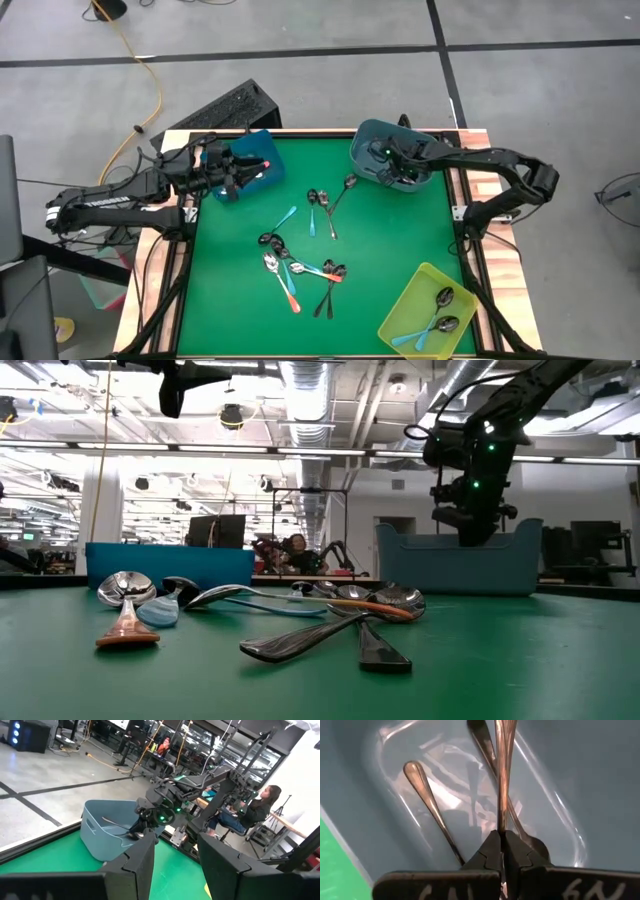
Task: Sort silverware by color (type)
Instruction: Put the black spoon into the blue bin, then put the blue spoon into the yellow bin
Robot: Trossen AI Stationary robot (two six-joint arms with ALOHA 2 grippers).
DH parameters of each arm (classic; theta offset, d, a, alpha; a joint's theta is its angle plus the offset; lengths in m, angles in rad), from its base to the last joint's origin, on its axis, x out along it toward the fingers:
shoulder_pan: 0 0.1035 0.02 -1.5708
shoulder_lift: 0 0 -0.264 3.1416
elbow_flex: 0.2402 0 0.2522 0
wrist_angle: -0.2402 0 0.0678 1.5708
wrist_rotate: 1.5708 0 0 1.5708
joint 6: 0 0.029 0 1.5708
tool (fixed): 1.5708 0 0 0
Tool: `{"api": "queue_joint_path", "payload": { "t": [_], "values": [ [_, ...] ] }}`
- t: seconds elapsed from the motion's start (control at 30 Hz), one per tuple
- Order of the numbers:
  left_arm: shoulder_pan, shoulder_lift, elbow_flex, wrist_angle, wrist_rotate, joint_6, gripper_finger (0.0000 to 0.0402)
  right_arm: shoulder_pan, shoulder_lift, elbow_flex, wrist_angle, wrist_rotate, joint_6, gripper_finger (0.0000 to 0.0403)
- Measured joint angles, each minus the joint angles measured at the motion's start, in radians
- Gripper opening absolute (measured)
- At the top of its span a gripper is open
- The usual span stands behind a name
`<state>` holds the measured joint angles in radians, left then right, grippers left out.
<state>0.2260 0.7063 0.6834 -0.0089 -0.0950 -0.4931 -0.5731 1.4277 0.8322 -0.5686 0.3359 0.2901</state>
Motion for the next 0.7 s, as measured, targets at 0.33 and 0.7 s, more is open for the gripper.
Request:
{"api": "queue_joint_path", "payload": {
  "t": [0.33,0.7],
  "values": [
    [0.0,0.0,0.0,0.0,0.0,0.0,0.0135,-0.043,0.0,0.0,0.0,-0.082,0.005,0.0046],
    [0.0,0.0,0.0,0.0,0.0,0.01,0.0135,-0.047,0.0,0.0,0.018,-0.084,-0.001,0.0056]
  ]
}}
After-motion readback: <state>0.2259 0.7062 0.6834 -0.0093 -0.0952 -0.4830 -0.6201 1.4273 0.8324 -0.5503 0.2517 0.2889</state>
